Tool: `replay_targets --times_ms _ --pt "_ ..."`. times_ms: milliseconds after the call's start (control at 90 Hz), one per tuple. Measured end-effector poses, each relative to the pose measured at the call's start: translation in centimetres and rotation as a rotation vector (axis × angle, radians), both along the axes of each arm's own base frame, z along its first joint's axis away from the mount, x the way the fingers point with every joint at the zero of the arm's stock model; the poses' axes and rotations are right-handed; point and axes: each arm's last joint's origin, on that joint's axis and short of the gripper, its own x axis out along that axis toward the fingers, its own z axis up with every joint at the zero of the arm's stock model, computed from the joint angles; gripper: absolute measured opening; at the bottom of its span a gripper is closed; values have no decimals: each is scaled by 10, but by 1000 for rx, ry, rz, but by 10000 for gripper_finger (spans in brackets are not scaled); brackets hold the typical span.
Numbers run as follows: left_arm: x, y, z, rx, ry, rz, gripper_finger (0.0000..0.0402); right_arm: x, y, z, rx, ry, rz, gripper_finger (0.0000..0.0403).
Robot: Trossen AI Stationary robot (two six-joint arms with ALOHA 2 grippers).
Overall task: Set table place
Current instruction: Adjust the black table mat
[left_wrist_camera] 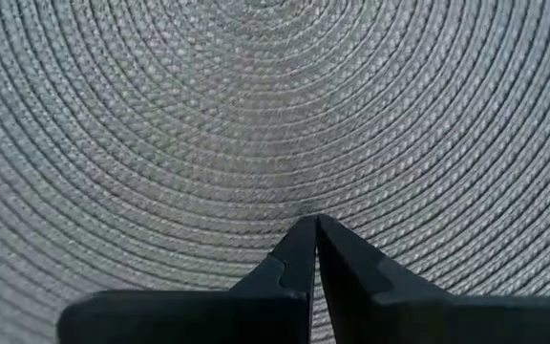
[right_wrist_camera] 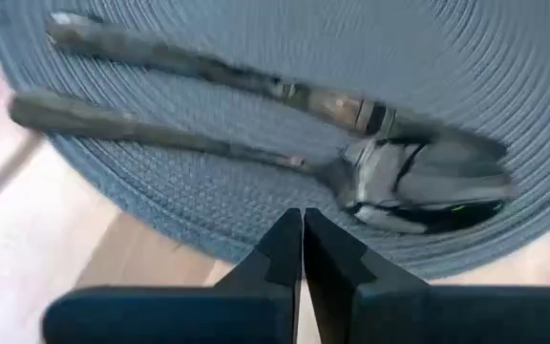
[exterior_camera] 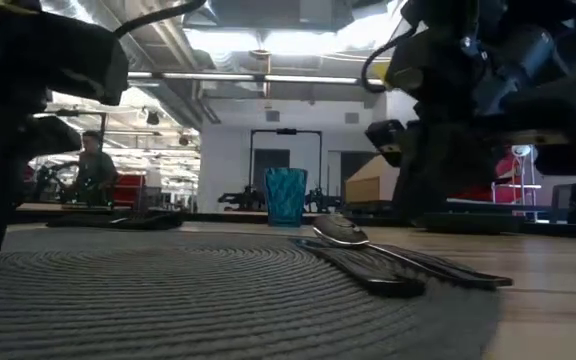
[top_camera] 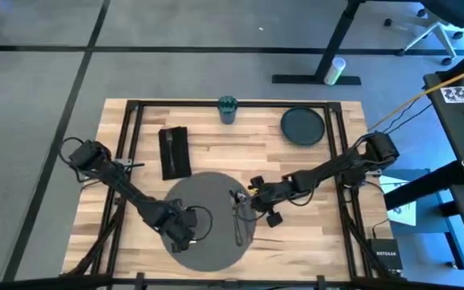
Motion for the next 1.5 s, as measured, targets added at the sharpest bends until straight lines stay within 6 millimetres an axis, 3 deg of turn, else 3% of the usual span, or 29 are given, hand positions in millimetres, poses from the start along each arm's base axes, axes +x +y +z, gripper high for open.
replay_targets --times_ms 178,567,900,1211,1500 --pt "4 4 -2 8 -41 3 0 1 1 -13 6 43 -6 0" --pt "17 28 -3 123 -67 4 0 -3 1 -16 27 114 -68 0" --pt "26 40 -3 130 -78 -27 0 -22 15 -7 -16 187 -75 0" --pt "30 41 -2 109 -96 -52 0 -35 14 -3 -79 270 -117 0" --pt "41 59 -2 126 -108 -54 0 -40 11 -5 -108 325 -122 0"
